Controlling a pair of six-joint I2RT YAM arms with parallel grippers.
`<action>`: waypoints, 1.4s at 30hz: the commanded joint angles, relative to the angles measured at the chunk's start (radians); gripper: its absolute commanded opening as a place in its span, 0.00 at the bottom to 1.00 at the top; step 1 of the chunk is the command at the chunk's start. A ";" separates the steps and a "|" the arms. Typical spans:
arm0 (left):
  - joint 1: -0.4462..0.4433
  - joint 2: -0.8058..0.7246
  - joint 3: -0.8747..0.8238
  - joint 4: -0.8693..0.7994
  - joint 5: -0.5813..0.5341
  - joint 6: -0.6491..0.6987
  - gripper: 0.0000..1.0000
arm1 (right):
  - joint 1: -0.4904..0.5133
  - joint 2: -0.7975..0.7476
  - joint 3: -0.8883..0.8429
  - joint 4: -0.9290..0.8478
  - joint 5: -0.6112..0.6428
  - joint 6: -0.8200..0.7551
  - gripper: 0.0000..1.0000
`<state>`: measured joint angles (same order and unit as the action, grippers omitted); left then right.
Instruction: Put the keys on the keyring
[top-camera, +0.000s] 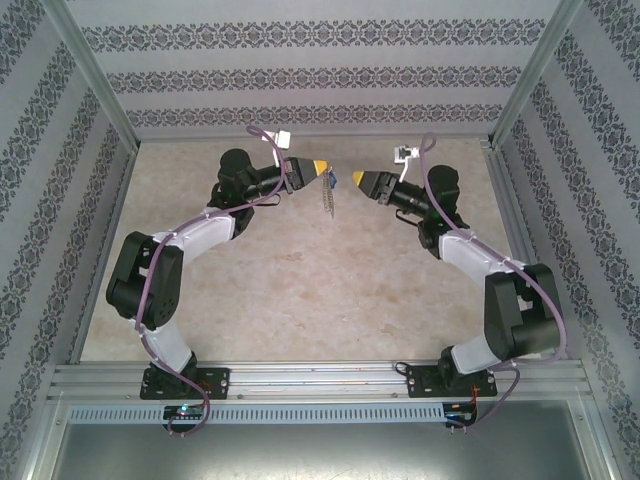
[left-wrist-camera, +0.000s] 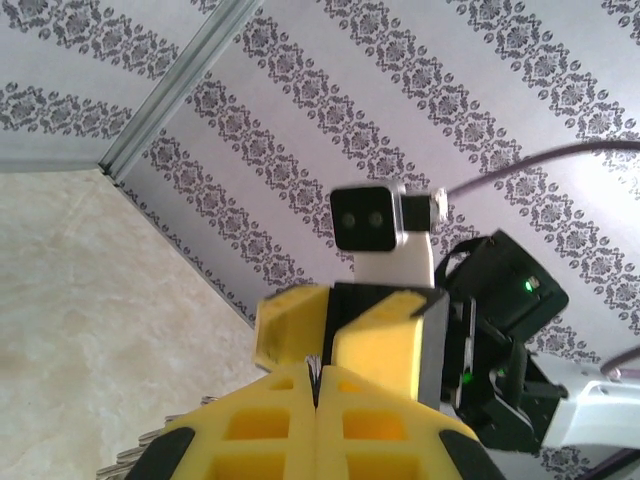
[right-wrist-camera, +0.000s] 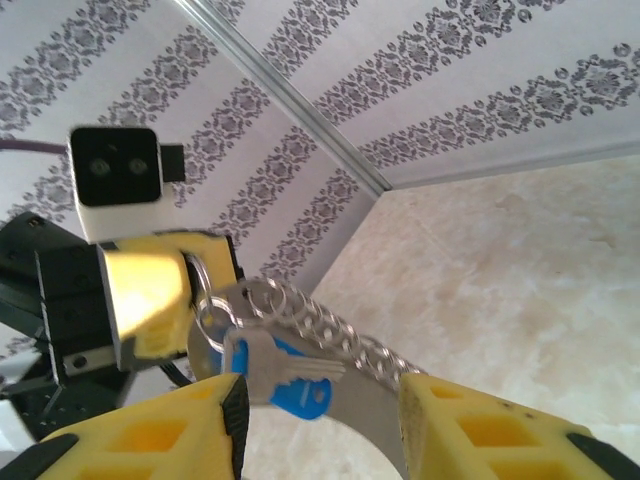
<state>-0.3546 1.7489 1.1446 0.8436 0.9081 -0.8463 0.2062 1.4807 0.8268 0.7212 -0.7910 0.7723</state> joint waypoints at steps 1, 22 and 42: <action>-0.014 -0.046 -0.016 0.119 -0.027 -0.018 0.00 | 0.038 -0.055 -0.053 0.040 0.130 -0.101 0.46; -0.031 -0.055 -0.029 0.147 -0.039 -0.050 0.00 | 0.186 -0.037 0.033 -0.077 0.271 -0.288 0.47; -0.036 -0.052 -0.035 0.172 -0.063 -0.041 0.00 | 0.206 -0.024 0.049 -0.108 0.131 -0.325 0.00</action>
<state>-0.3805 1.7382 1.1137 0.9195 0.8551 -0.8875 0.4019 1.4715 0.8600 0.6186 -0.6006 0.4667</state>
